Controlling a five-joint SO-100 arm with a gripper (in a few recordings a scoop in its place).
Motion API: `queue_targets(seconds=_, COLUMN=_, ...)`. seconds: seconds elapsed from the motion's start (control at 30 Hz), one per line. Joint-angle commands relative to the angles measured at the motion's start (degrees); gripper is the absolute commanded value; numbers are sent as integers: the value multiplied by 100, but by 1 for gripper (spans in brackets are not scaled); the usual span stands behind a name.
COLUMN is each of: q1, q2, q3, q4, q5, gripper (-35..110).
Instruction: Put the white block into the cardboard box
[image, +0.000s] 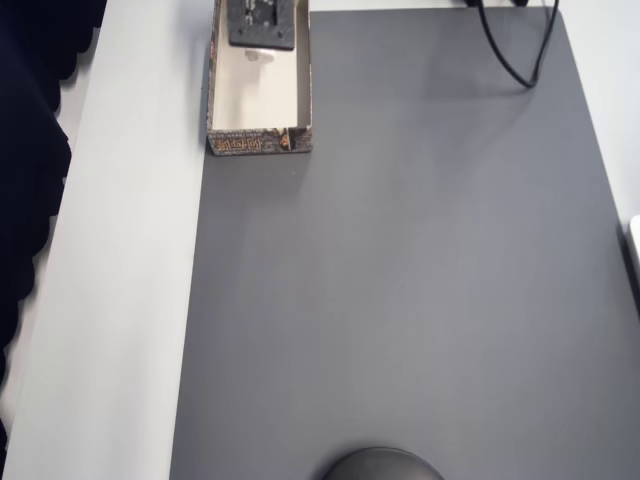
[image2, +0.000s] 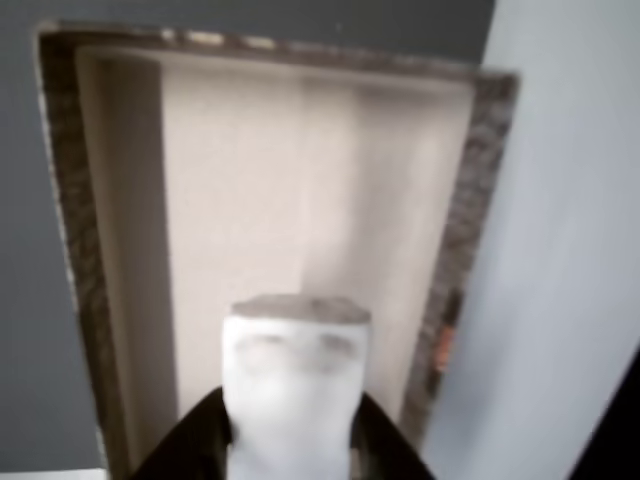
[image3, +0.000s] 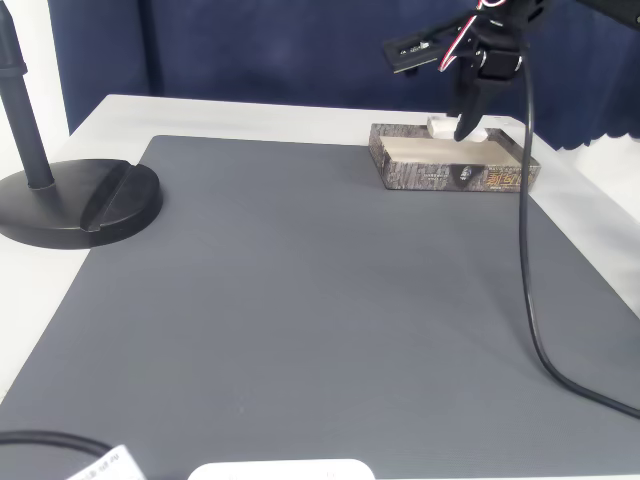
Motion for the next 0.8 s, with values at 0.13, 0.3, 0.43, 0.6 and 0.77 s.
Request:
queue_targets(seconds=0.13, q1=18, q2=-35, q3=-562, q4=44, q5=211, gripper=-2)
queue_targets(seconds=0.3, q1=-35, q2=-272, q3=-729, q4=97, q5=378, gripper=-2)
queue_targets(seconds=0.43, q1=-44, q2=-422, q3=-817, q4=141, q5=439, gripper=-2)
queue_targets(seconds=0.6, q1=-53, q2=-633, q3=-923, q4=149, q5=439, gripper=-2)
queue_targets(seconds=0.77, q1=-149, q2=-984, q3=-1292, q4=176, q5=396, gripper=-2)
